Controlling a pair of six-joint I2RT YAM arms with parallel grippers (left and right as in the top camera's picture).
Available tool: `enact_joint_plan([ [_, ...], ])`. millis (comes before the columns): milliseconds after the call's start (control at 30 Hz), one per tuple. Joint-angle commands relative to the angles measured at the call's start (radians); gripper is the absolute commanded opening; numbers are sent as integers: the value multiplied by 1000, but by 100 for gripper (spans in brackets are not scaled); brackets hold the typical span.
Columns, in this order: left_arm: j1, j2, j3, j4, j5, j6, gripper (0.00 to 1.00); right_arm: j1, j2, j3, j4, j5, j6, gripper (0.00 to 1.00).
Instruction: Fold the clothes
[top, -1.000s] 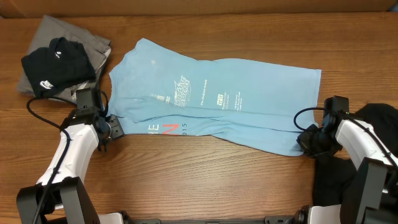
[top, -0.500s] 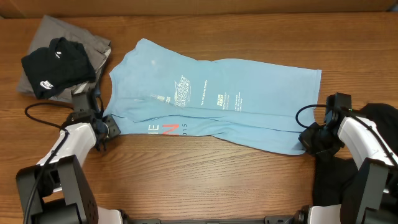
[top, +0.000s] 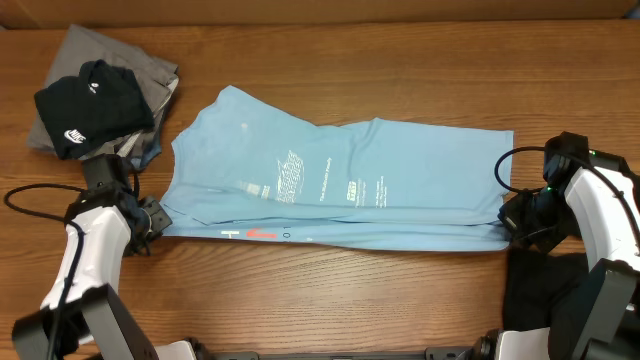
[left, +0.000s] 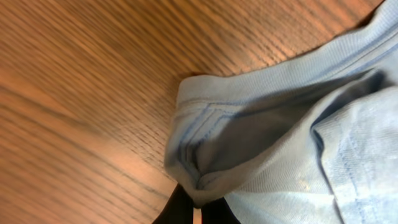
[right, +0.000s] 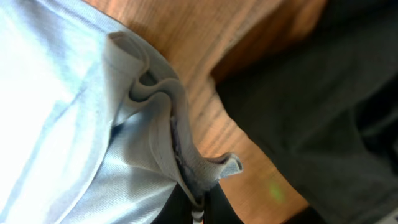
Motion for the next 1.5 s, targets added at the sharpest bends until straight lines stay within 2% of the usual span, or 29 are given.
enact_joint_plan([
  [0,13,-52,29,-31,-108,0,4,-9,2,27,-23,119,1,4],
  [133,16,-55,29,-42,-122,-21,4,-9,2,27,-38,145,0,5],
  [167,16,-55,30,-39,-113,-21,7,-9,2,27,-40,145,-3,6],
  [233,15,-55,31,-26,-86,-18,18,-8,2,27,-41,143,-22,16],
  [300,16,-55,37,-26,-66,-13,40,-9,2,27,-41,137,-29,27],
  [333,16,-55,43,-26,-55,-10,49,-9,2,27,-41,130,-29,27],
  [400,16,-55,84,-42,-2,29,56,-10,2,33,-33,109,-53,28],
  [533,6,-55,192,-95,114,92,55,-11,2,97,-33,27,-113,28],
  [667,-57,-55,303,-135,216,181,55,-11,-3,250,-30,-127,-217,30],
  [767,-156,-55,346,-119,251,253,59,-10,-3,370,-14,-285,-305,43],
  [833,-231,-45,349,-79,253,275,64,-8,-3,409,-1,-323,-314,47],
  [900,-319,23,349,37,239,274,70,-8,-3,426,18,-373,-314,47],
  [1033,-348,215,384,214,238,257,71,-8,-3,426,-15,-376,-314,47],
  [1233,-351,490,586,263,237,275,77,-8,-3,426,-43,-376,-314,47],
  [1367,-369,640,687,334,238,275,89,-8,-3,426,-45,-376,-314,48],
  [1467,-383,723,718,374,237,275,89,-8,-3,426,-44,-376,-314,48],
])
